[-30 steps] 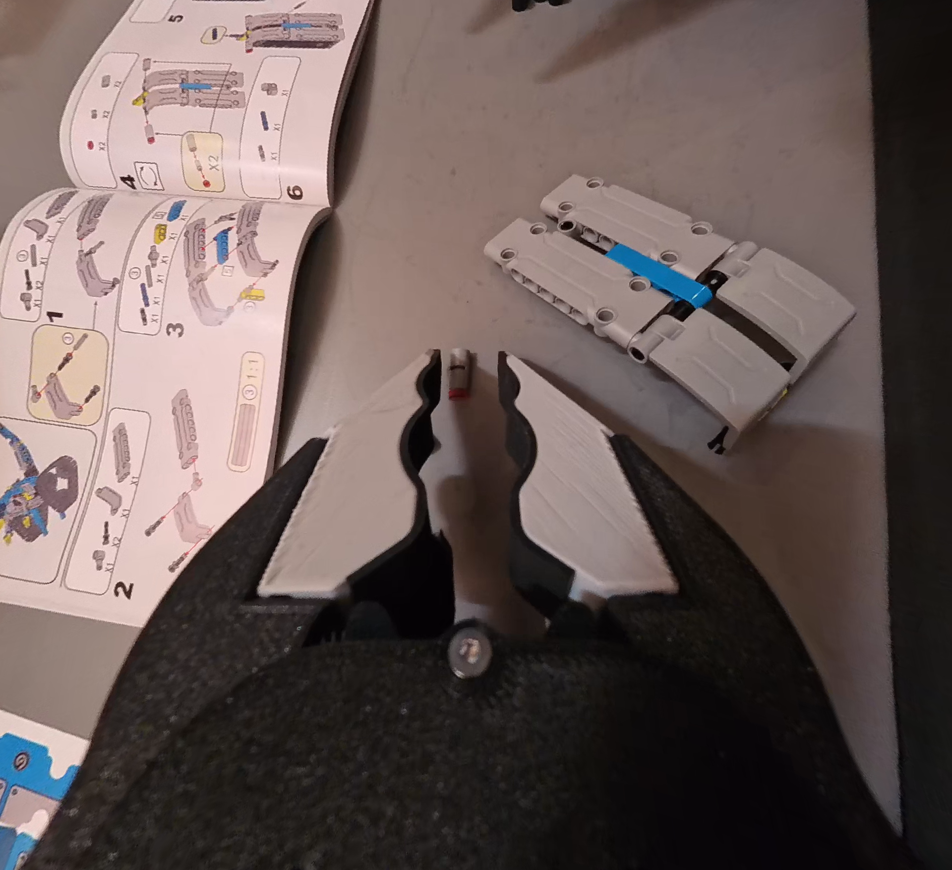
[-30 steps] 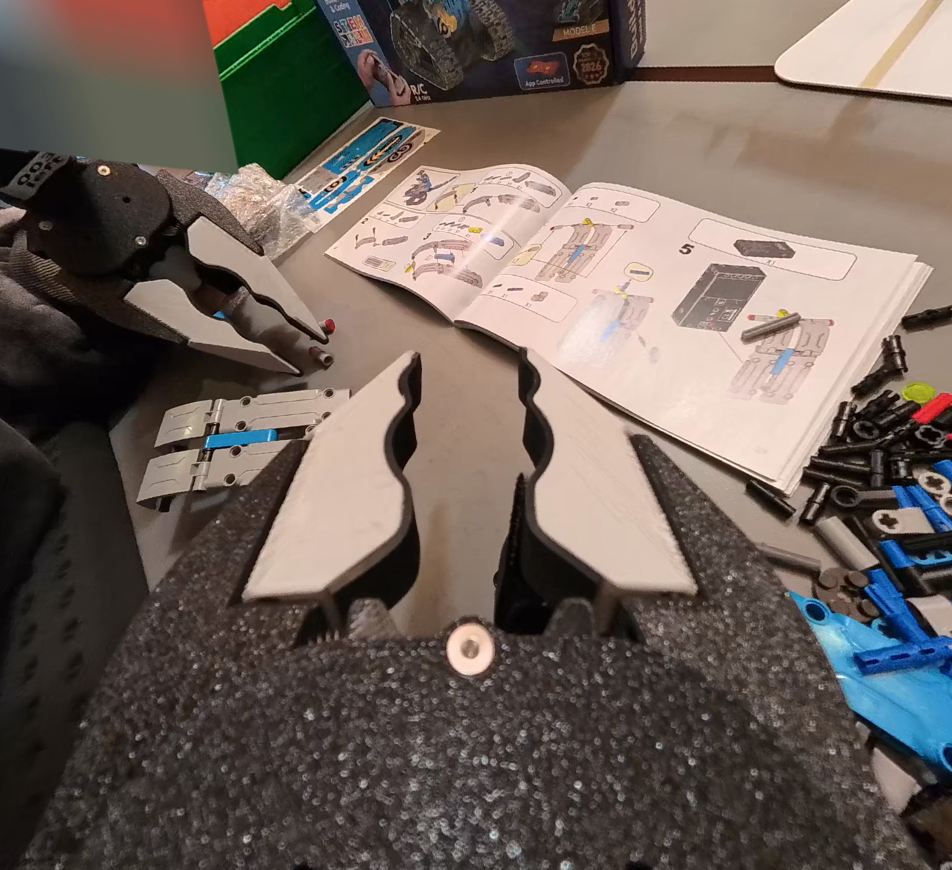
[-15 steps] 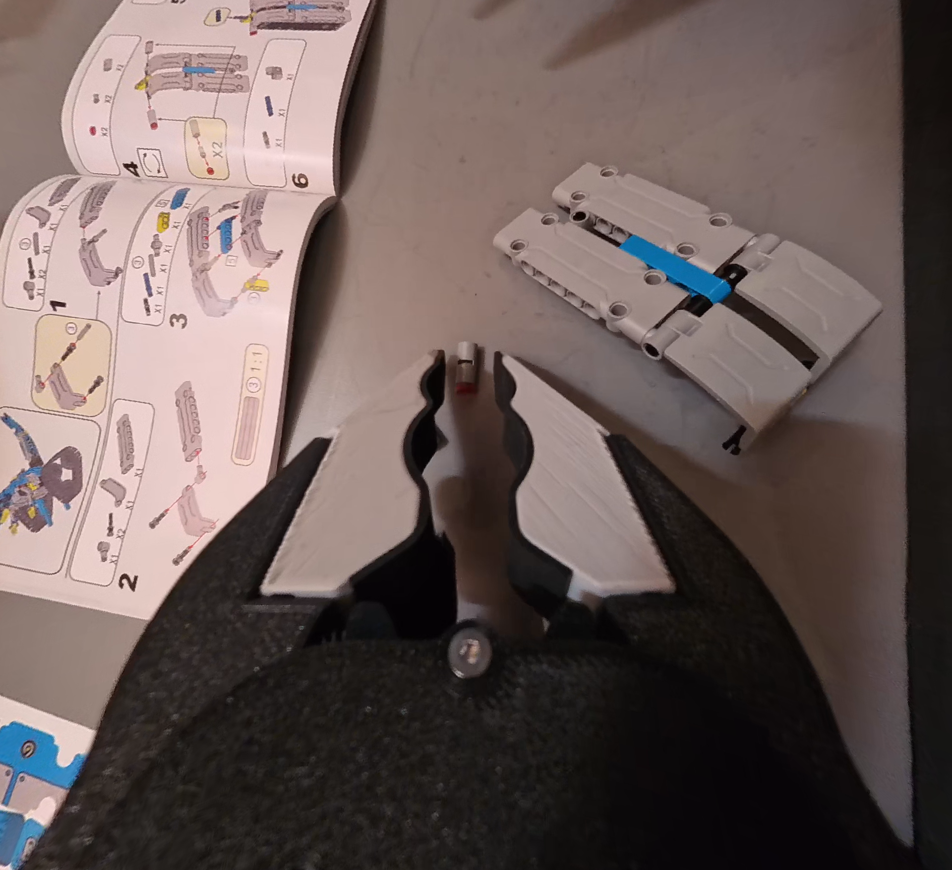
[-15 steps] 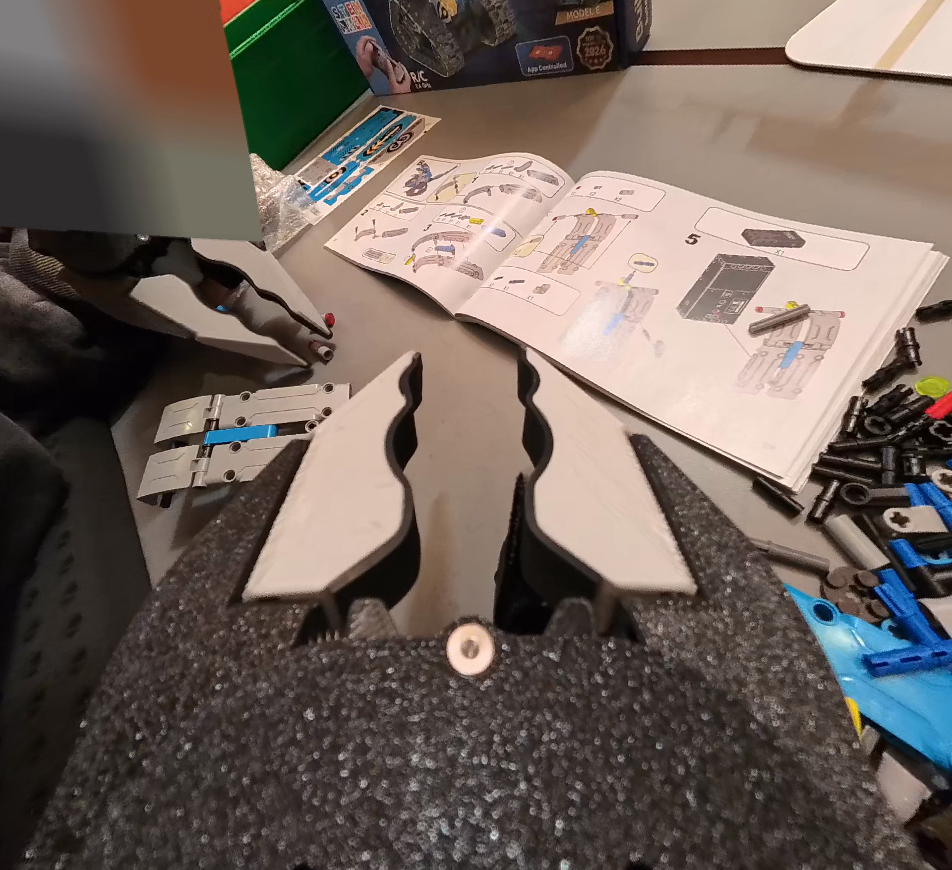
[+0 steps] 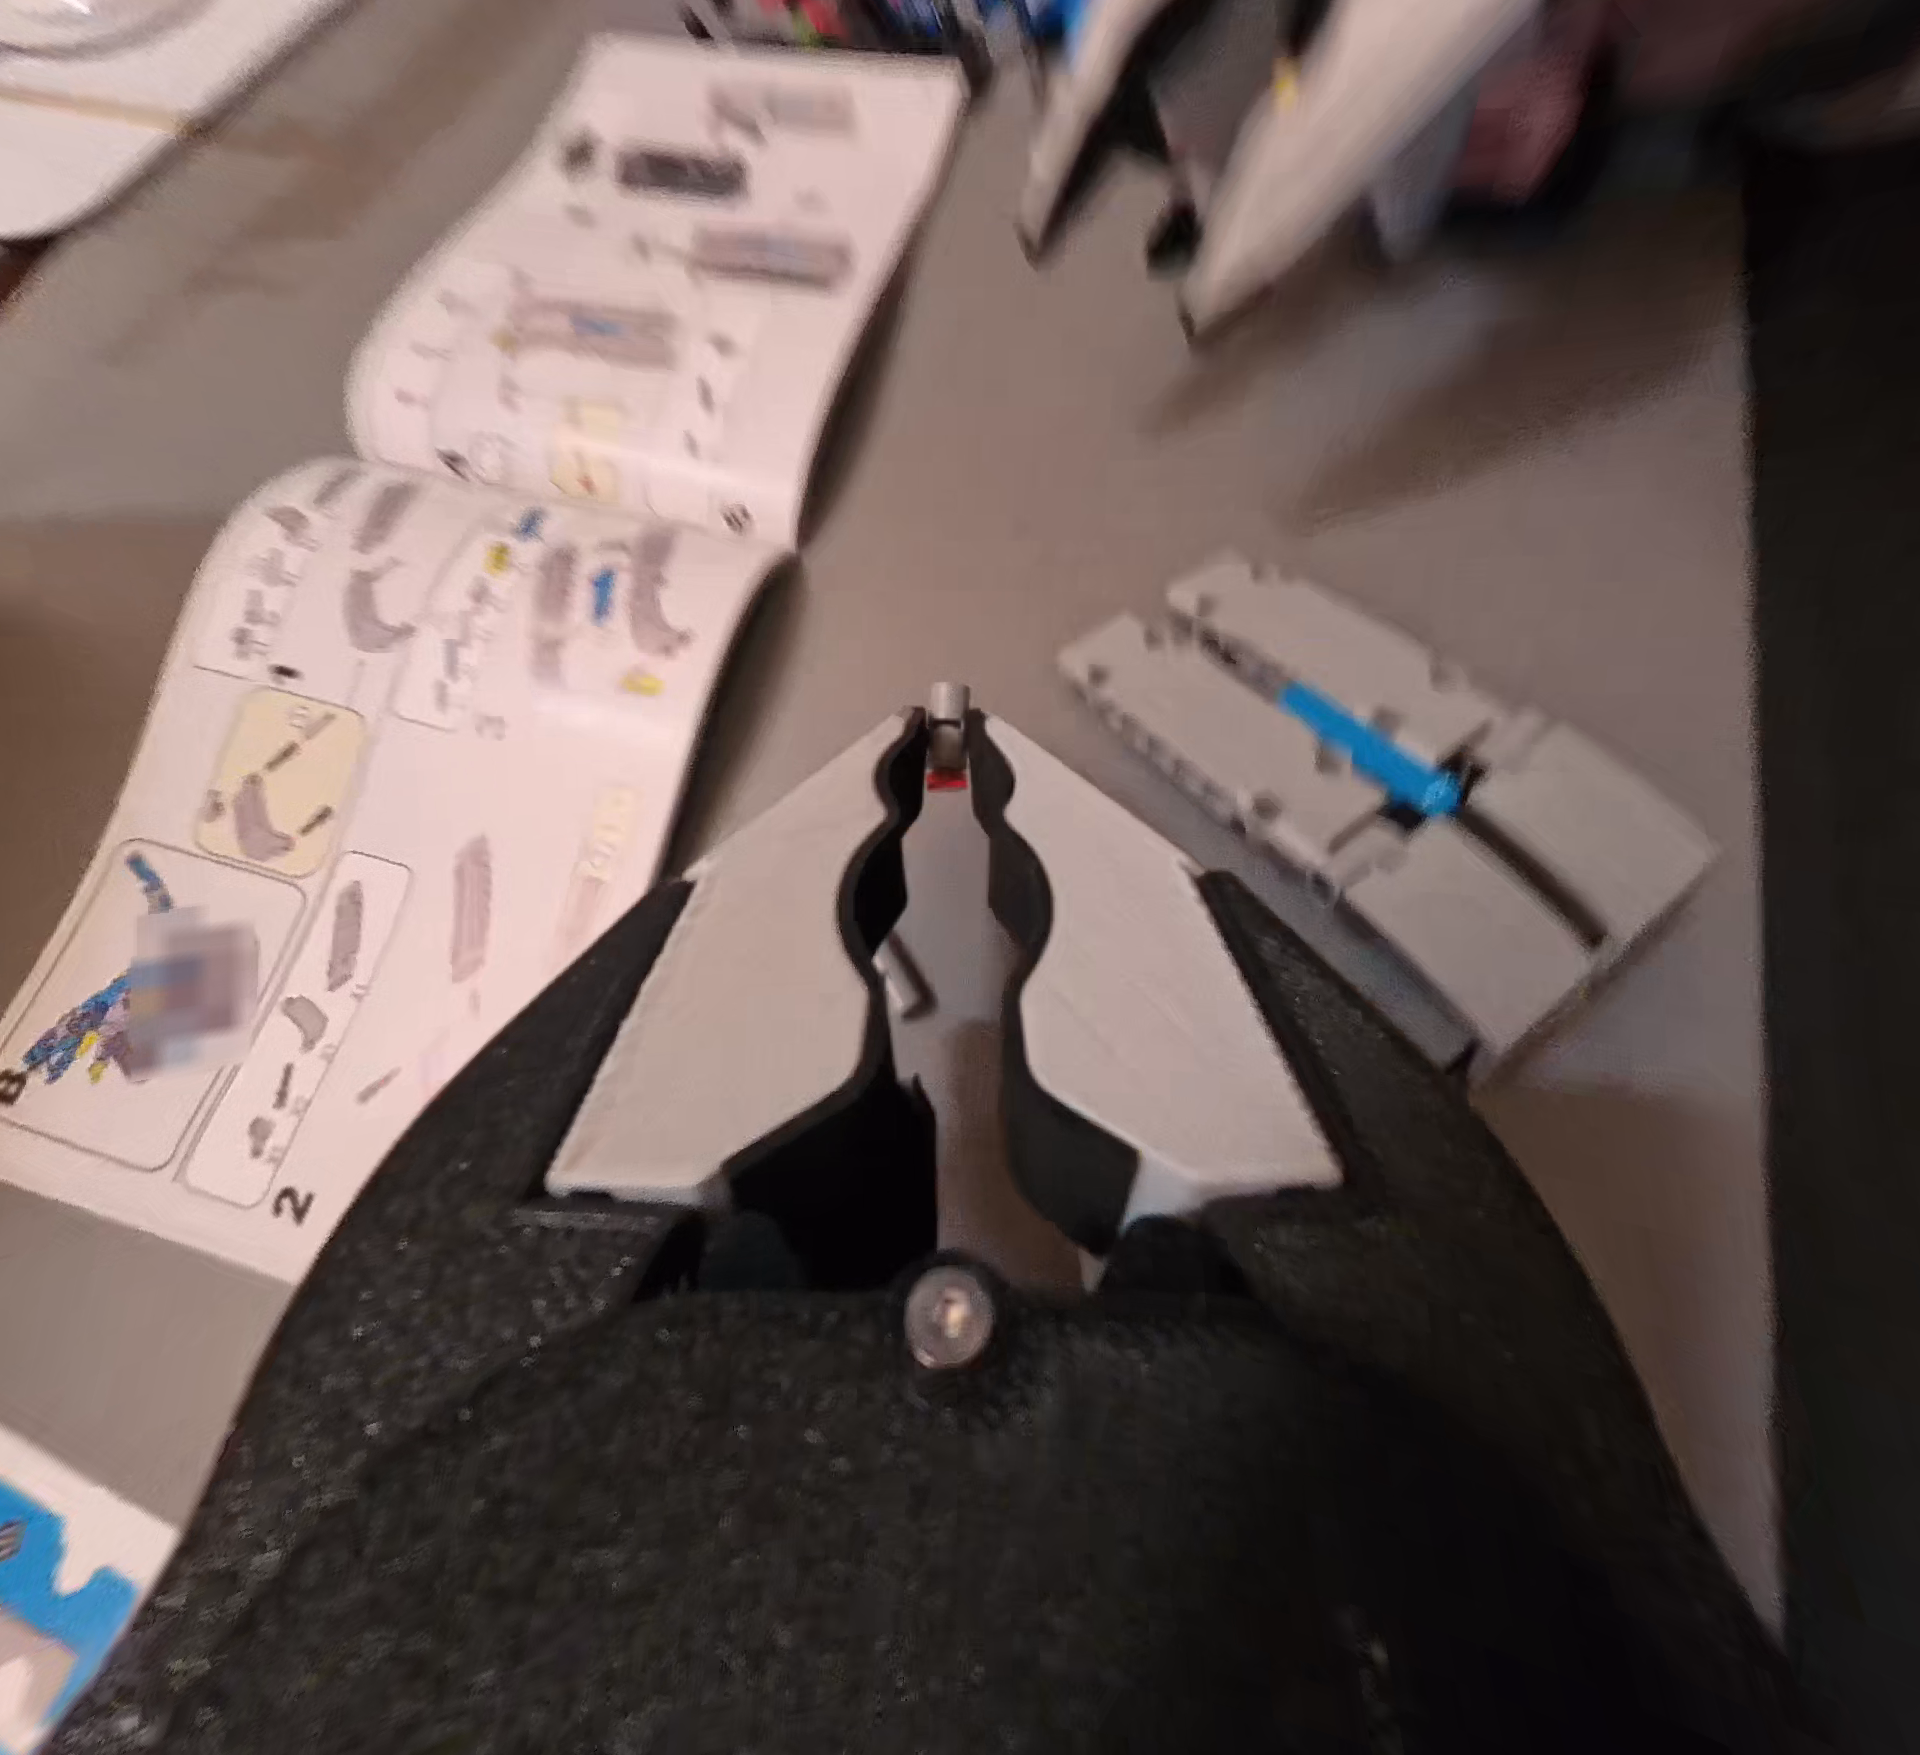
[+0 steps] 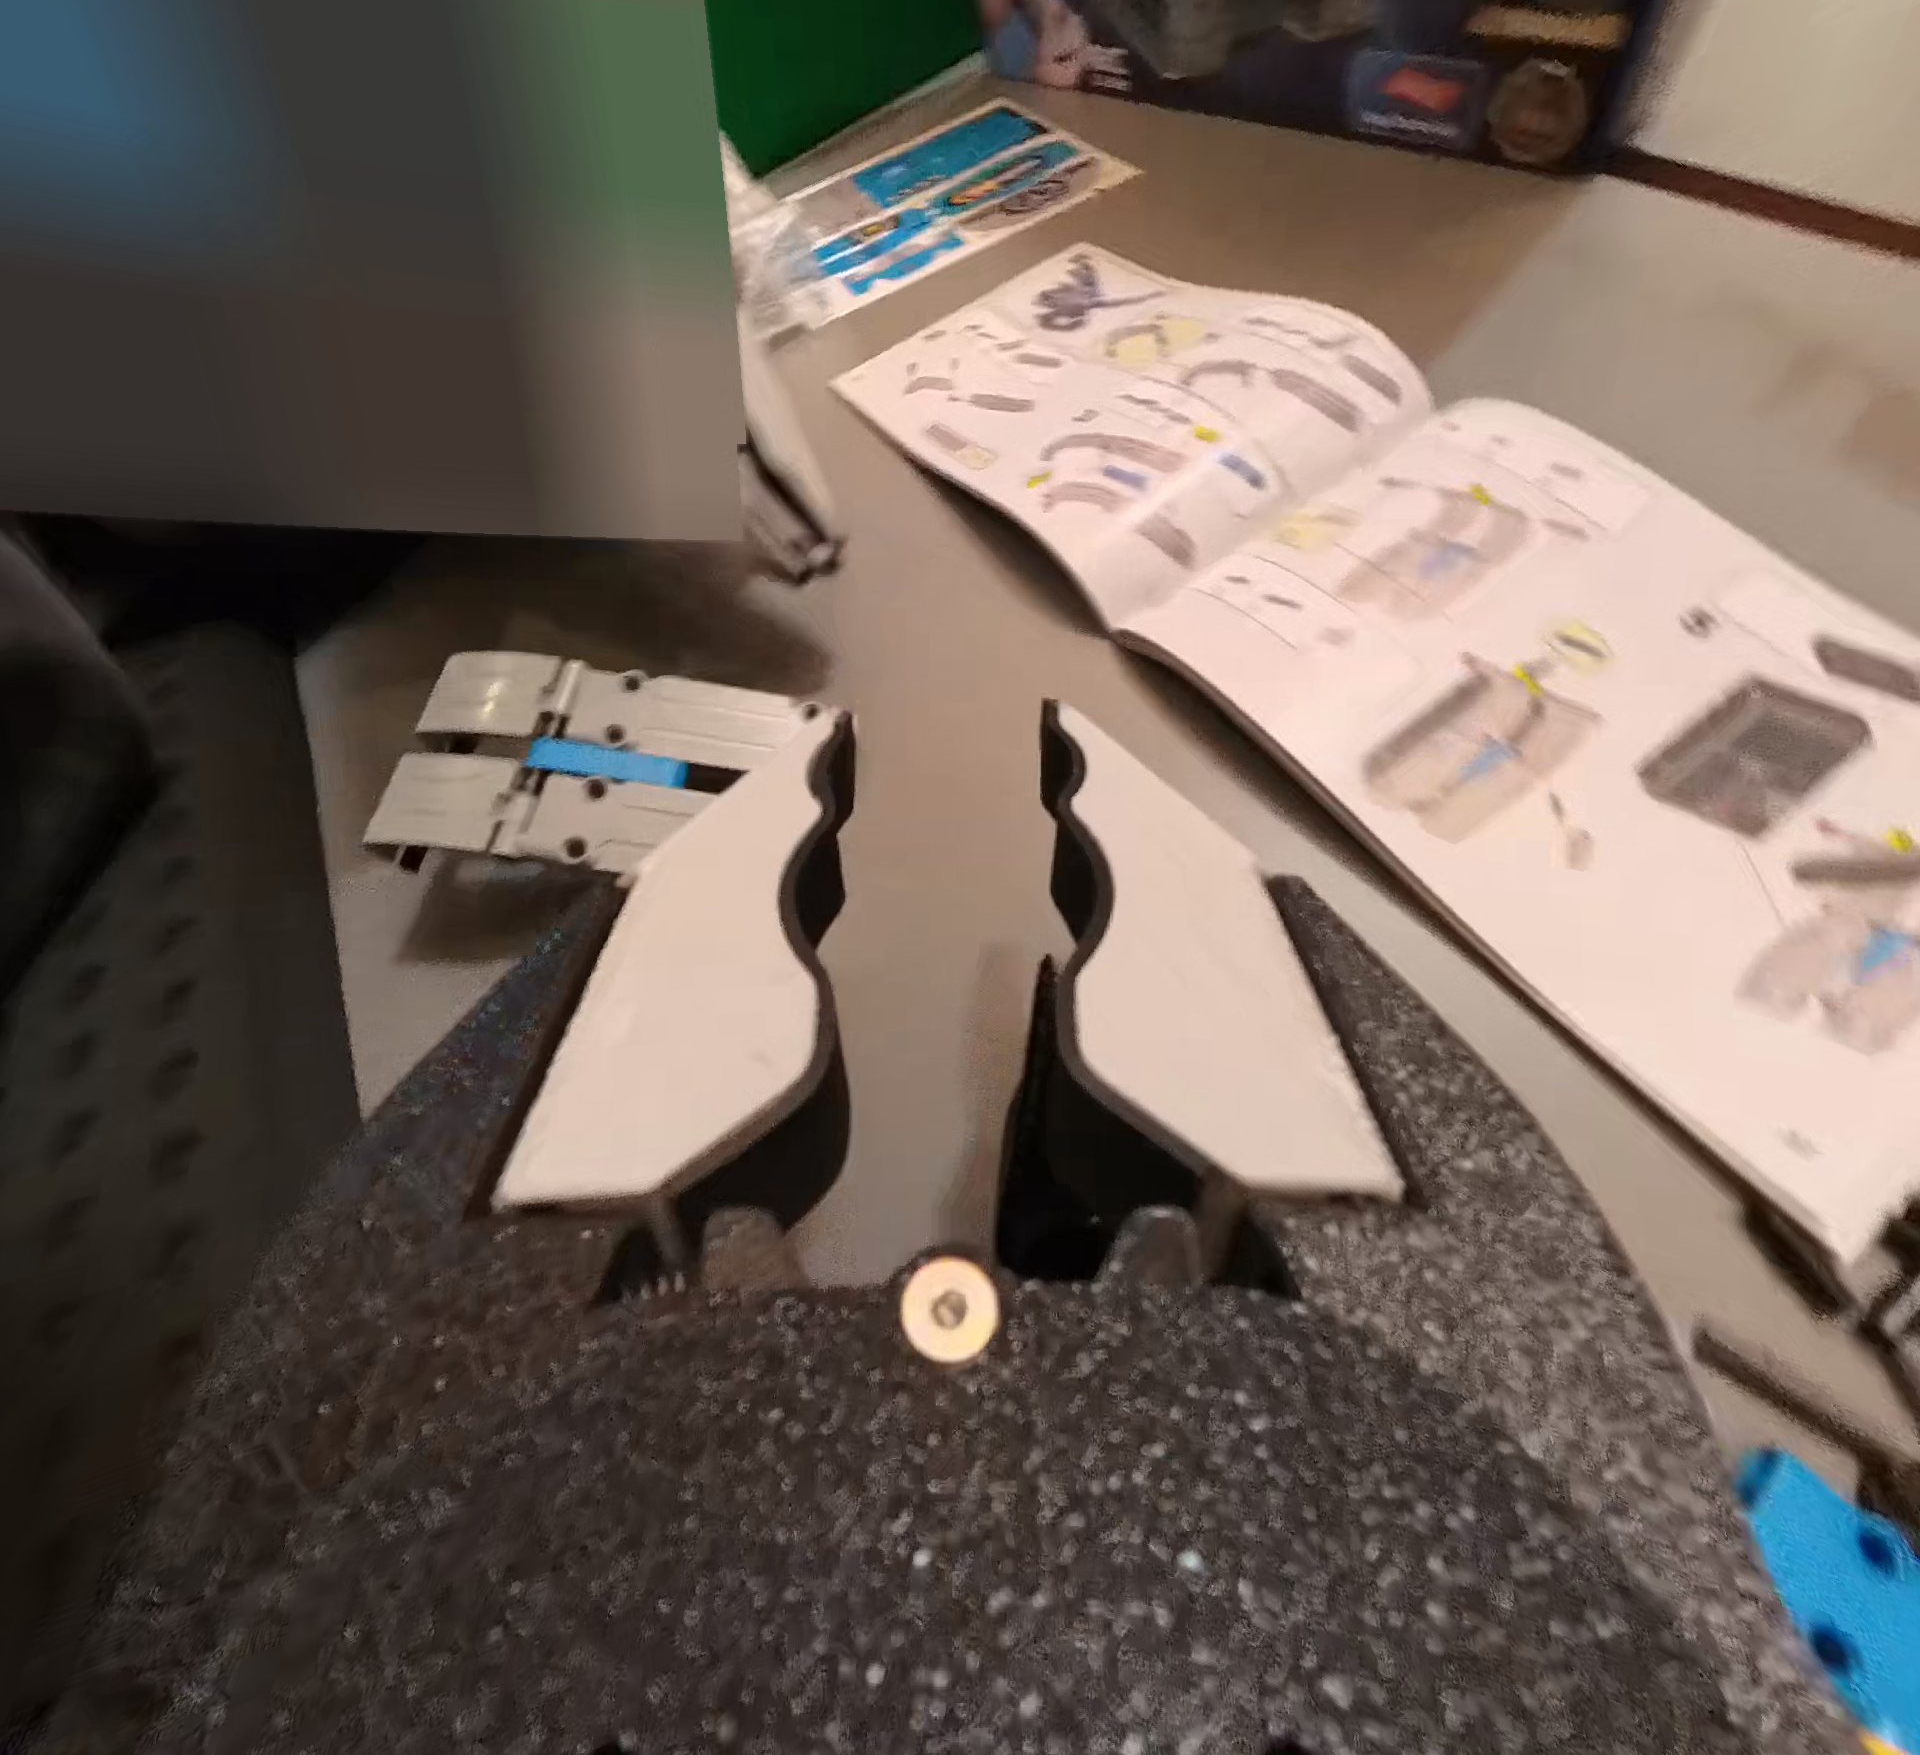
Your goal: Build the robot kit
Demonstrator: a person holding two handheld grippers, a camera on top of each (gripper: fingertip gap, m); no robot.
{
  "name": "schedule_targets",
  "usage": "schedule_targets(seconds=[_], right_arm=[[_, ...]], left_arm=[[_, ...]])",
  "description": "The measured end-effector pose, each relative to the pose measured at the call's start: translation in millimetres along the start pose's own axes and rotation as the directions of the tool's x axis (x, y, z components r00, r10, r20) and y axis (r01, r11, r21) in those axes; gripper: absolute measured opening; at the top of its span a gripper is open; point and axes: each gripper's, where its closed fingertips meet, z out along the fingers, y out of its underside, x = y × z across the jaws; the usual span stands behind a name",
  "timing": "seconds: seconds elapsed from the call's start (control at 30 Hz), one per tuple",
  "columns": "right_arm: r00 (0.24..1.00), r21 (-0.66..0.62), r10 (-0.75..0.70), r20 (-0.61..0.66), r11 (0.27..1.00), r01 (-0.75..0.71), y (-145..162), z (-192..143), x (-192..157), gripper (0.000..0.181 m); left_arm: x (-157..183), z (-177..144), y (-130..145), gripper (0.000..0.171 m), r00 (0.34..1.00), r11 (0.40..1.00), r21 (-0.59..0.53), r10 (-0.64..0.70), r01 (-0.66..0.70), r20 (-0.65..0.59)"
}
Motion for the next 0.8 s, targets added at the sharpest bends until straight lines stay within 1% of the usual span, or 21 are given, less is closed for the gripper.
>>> schedule_targets(seconds=[0.03, 0.07, 0.13, 0.17, 0.23, 0.27, 0.33, 0.4, 0.43, 0.47, 0.5, 0.63, 0.7, 0.8], right_arm=[[0.998, -0.002, -0.065, 0.018, 0.998, 0.065, -1.3, 3.2, -10.4, 0.035], [0.992, 0.011, -0.124, 0.039, 0.992, 0.123, -4.4, 5.6, -21.8, 0.034], [0.977, 0.074, -0.201, 0.07, 0.978, 0.196, -16.4, 6.9, -44.6, 0.033], [0.973, 0.115, -0.223, 0.064, 0.97, 0.215, -24.7, 6.2, -52.2, 0.033], [0.965, 0.179, -0.262, 0.034, 0.951, 0.252, -39.2, 4.1, -61.5, 0.034], [0.96, 0.201, -0.281, 0.006, 0.94, 0.274, -45.0, 3.5, -63.3, 0.037], [0.948, 0.228, -0.314, -0.039, 0.921, 0.315, -52.7, 3.5, -67.9, 0.041], [0.937, 0.262, -0.342, -0.075, 0.9, 0.349, -60.4, 3.9, -74.7, 0.044], [0.931, 0.275, -0.353, -0.095, 0.889, 0.365, -63.7, 4.3, -77.4, 0.047], [0.924, 0.281, -0.368, -0.109, 0.88, 0.383, -65.3, 5.1, -80.7, 0.048], [0.915, 0.283, -0.384, -0.124, 0.87, 0.404, -66.1, 6.1, -83.8, 0.048], [0.873, 0.271, -0.445, -0.199, 0.831, 0.485, -64.2, 6.4, -88.3, 0.049], [0.867, 0.262, -0.448, -0.218, 0.829, 0.494, -62.2, 5.8, -85.9, 0.047], [0.88, 0.25, -0.419, -0.224, 0.848, 0.467, -60.2, 5.1, -79.6, 0.05]], left_arm=[[-2.0, -4.5, -14.4, 0.007, 0.998, 0.995, 0.075, -0.066, 0.066, -0.009], [-0.8, -10.1, -28.9, 0.007, 0.99, 0.979, 0.153, -0.131, 0.137, -0.048], [3.8, -24.3, -54.6, 0.007, 0.957, 0.917, 0.284, -0.24, 0.279, -0.164], [6.6, -31.3, -64.3, 0.007, 0.932, 0.881, 0.324, -0.28, 0.344, -0.231], [8.2, -43.0, -78.6, 0.007, 0.867, 0.798, 0.369, -0.357, 0.476, -0.347], [10.3, -48.0, -84.3, 0.007, 0.823, 0.753, 0.374, -0.385, 0.542, -0.417], [13.3, -53.9, -91.4, 0.006, 0.708, 0.653, 0.343, -0.444, 0.676, -0.549], [16.1, -58.3, -96.4, 0.006, 0.543, 0.533, 0.26, -0.486, 0.805, -0.685], [16.1, -59.5, -97.8, 0.006, 0.477, 0.482, 0.227, -0.495, 0.846, -0.727], [17.3, -58.5, -97.8, 0.006, 0.444, 0.46, 0.206, -0.5, 0.864, -0.744], [20.2, -56.1, -96.8, 0.006, 0.436, 0.465, 0.192, -0.502, 0.864, -0.747], [29.2, -52.7, -97.5, 0.006, 0.447, 0.494, 0.183, -0.494, 0.85, -0.746], [29.0, -49.8, -94.6, 0.006, 0.486, 0.521, 0.199, -0.502, 0.83, -0.716], [29.2, -45.3, -90.4, 0.006, 0.542, 0.568, 0.217, -0.5, 0.794, -0.675]])
